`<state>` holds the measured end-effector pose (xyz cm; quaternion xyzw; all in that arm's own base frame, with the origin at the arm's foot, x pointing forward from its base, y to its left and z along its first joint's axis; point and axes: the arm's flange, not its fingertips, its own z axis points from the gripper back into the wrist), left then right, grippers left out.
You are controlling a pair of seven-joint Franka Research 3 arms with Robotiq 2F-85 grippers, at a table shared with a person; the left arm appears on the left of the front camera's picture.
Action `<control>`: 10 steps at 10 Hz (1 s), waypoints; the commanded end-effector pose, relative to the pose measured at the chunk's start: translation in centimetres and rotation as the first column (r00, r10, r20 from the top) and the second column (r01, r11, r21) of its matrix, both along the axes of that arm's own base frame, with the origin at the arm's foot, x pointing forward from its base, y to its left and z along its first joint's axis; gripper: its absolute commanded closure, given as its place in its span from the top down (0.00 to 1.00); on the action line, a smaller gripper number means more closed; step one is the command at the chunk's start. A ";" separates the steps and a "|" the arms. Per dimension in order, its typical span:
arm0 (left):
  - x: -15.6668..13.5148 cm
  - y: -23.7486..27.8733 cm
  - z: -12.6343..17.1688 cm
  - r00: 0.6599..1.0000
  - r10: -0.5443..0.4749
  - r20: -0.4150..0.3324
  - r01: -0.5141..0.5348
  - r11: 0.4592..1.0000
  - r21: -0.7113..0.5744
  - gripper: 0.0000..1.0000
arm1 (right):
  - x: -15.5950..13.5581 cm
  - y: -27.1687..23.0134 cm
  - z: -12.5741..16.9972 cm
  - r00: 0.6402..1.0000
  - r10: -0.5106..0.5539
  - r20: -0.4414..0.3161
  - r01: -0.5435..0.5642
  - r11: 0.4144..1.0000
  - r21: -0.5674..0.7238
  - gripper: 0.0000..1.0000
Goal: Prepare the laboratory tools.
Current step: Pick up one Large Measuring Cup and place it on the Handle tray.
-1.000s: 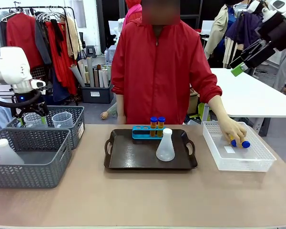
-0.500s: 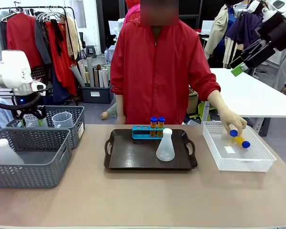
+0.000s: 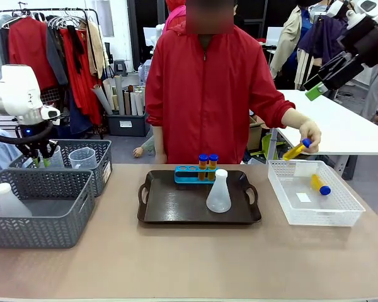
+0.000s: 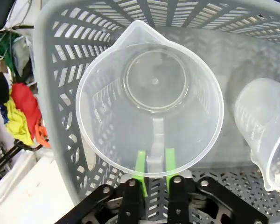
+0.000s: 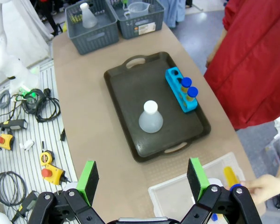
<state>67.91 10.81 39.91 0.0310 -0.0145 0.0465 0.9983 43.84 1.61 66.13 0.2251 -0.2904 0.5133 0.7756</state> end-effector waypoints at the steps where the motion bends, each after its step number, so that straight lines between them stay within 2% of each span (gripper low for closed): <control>1: -1.2 0.0 0.4 1.000 -0.007 0.014 0.007 1.000 0.006 0.00 | -0.1 0.1 0.1 1.000 0.009 0.008 -0.009 1.000 0.005 1.00; 5: -2.0 -1.3 4.5 0.996 -0.055 0.076 0.056 0.998 -0.013 0.00 | -0.1 0.1 0.1 1.000 0.009 0.008 -0.009 1.000 0.005 1.00; 8: -2.1 -4.5 11.7 0.974 -0.212 0.075 0.216 0.976 -0.036 0.00 | -0.1 0.1 0.1 1.000 0.009 0.008 -0.009 1.000 0.005 1.00; 10: -2.4 -5.7 17.7 0.928 -0.350 0.130 0.357 0.934 -0.034 0.00 | -0.1 0.1 0.1 1.000 0.009 0.008 -0.009 1.000 0.005 1.00</control>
